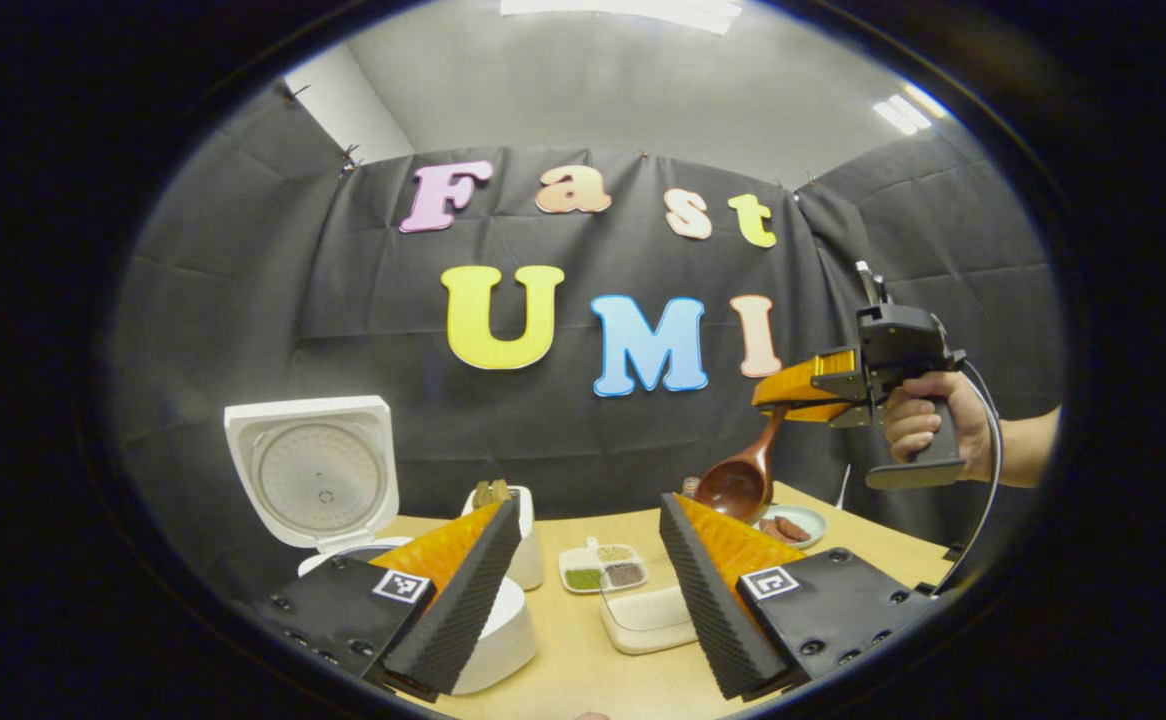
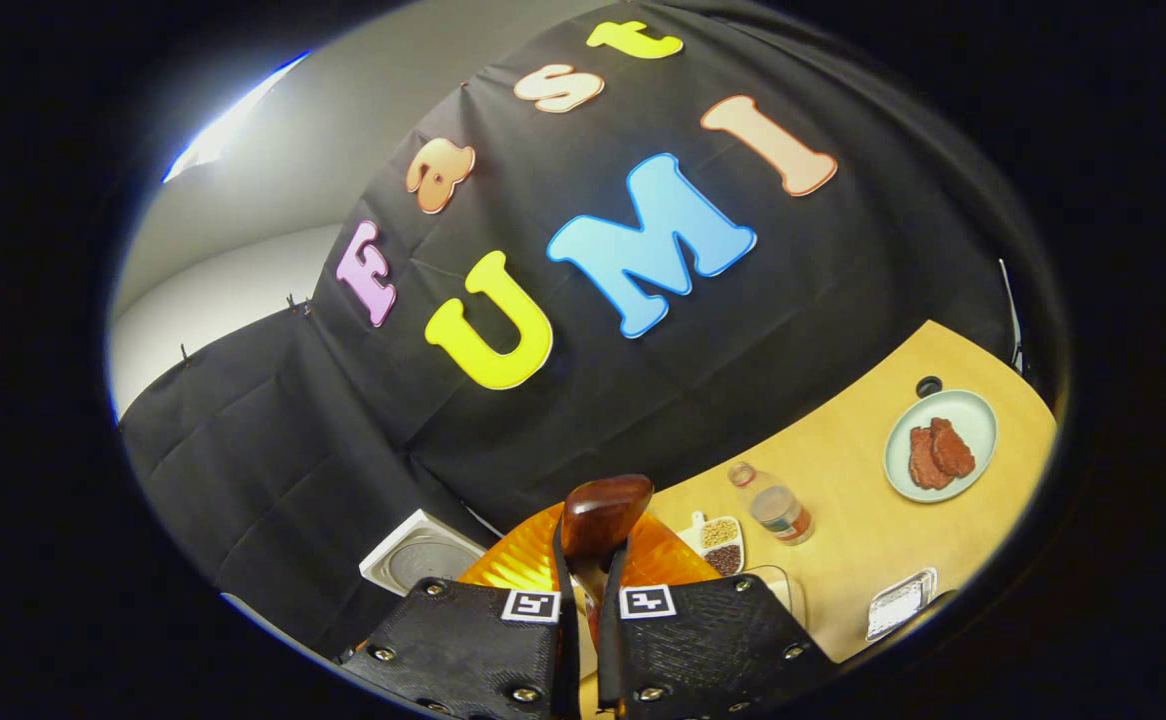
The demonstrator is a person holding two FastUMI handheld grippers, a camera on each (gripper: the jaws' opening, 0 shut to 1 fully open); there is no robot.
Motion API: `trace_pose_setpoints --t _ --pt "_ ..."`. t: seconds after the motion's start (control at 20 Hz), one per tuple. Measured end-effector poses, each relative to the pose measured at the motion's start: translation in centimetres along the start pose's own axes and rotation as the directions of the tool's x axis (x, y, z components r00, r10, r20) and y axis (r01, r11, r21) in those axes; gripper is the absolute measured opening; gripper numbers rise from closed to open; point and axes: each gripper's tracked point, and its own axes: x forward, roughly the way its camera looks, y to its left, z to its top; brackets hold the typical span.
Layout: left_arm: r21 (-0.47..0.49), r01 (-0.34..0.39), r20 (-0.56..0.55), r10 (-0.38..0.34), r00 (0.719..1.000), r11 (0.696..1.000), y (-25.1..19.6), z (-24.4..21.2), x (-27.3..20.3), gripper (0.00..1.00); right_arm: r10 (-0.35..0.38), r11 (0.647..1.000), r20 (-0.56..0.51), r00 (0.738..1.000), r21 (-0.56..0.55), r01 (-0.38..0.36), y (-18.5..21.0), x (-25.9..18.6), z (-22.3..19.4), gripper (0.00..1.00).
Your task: Close the left gripper, press the button to open the rice cooker; take a wooden spoon from the chopstick holder with the right hand, scoop a spoonful of rice and pour it into the rice cooker, then put the wooden spoon back into the chopstick holder.
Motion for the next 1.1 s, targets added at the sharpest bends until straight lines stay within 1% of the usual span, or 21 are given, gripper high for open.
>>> trace_pose_setpoints --t 0.1,0.2,0.25,0.35,0.45,0.55,0.75,0.8,0.85,0.9,1.1 --pt "0.007 0.013 -0.005 -0.013 1.000 1.000 -0.9 0.0 0.6 0.96 -0.036 0.999 0.014 0.999 0.004 0.036 -2.0 -1.0 0.5 0.07" --pt "0.012 0.020 -0.012 -0.020 1.000 1.000 -1.4 0.0 1.4 0.97 -0.067 0.998 0.024 0.997 0.001 0.067 -3.8 -2.0 1.1 0.07" --pt "0.013 0.021 -0.013 -0.021 1.000 1.000 -1.7 0.0 1.7 0.96 -0.084 0.996 0.030 0.996 -0.009 0.084 -4.7 -2.5 1.4 0.07" --pt "0.018 0.023 -0.012 -0.023 1.000 1.000 -2.5 0.0 2.0 0.97 -0.128 0.991 0.042 0.991 -0.038 0.130 -6.8 -3.4 1.7 0.07" --pt "0.029 0.024 -0.015 -0.024 1.000 0.999 -3.2 0.2 2.5 0.96 -0.186 0.979 0.063 0.981 -0.075 0.191 -9.3 -4.2 2.1 0.07" --pt "0.039 0.023 -0.028 -0.022 0.999 0.999 -3.7 -0.2 2.8 0.97 -0.249 0.959 0.073 0.966 -0.122 0.256 -11.9 -4.9 1.9 0.07" --pt "0.043 0.029 -0.053 -0.027 0.998 0.999 -4.8 -0.4 3.0 0.96 -0.354 0.917 0.048 0.934 -0.177 0.357 -16.7 -6.2 -0.2 0.07" --pt "0.034 0.041 -0.058 -0.039 0.998 0.999 -5.2 -0.5 3.0 0.96 -0.377 0.907 0.043 0.925 -0.186 0.379 -17.6 -6.3 -1.0 0.07" --pt "0.019 0.057 -0.055 -0.055 0.997 0.998 -5.7 -0.3 3.0 0.99 -0.397 0.897 0.038 0.917 -0.196 0.397 -18.5 -6.3 -1.8 0.07" --pt "0.010 0.054 -0.054 -0.053 0.997 0.998 -5.6 0.0 2.8 0.97 -0.414 0.889 0.028 0.910 -0.204 0.411 -19.3 -6.3 -2.7 0.07" --pt "0.007 0.002 -0.062 -0.001 0.998 1.000 -4.5 0.4 2.4 0.97 -0.444 0.875 -0.029 0.896 -0.229 0.427 -21.7 -5.6 -6.0 0.07"
